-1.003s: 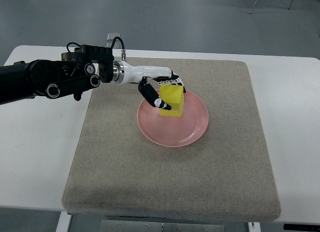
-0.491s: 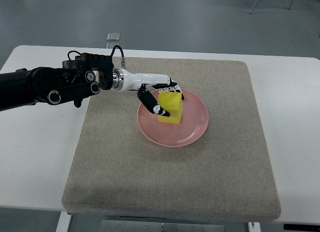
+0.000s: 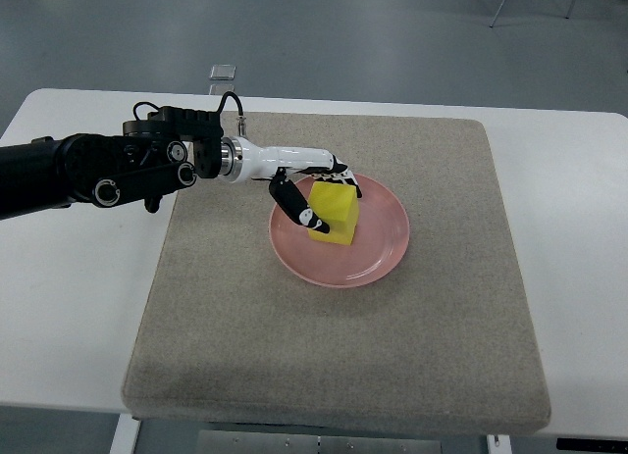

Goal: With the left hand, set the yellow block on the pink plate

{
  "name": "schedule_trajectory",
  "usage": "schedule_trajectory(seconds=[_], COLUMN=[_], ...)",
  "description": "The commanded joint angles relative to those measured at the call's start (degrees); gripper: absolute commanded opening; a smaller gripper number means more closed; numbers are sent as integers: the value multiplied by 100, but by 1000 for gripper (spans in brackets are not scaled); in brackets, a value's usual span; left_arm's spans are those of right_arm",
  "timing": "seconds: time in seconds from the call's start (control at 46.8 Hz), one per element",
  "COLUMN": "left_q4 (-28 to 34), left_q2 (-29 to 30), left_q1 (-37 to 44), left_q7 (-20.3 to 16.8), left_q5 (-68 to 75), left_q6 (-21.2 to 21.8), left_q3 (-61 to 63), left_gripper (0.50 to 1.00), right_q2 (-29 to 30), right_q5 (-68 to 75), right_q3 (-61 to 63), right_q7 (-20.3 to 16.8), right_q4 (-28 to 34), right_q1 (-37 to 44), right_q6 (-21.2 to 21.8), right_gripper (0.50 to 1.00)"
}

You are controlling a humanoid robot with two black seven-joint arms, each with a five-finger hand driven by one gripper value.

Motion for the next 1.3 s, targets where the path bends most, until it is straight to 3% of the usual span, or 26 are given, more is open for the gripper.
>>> schedule_trajectory(seconds=[0.0, 0.064, 0.576, 1.003, 1.281], left_q4=[-9, -9, 44, 949, 1977], left_q2=[0, -9, 79, 141, 18], left_q1=[-8, -8, -114, -61, -26], left_q7=[0, 0, 0, 0, 0], left_q5=[0, 0, -61, -114, -149], left_q6=[9, 9, 44, 158, 474], left_q3=[-6, -6, -261, -419, -437], left_gripper=[891, 926, 958, 958, 956], right_q2=[0, 0, 0, 0, 0], right_q5=[-4, 5, 5, 5, -4], right_q3=[0, 0, 0, 0, 0], right_q7=[0, 0, 0, 0, 0], right_q4=[0, 0, 0, 0, 0], right_q1=[0, 0, 0, 0, 0], right_q6=[0, 0, 0, 0, 0], right_gripper=[924, 924, 924, 924, 924])
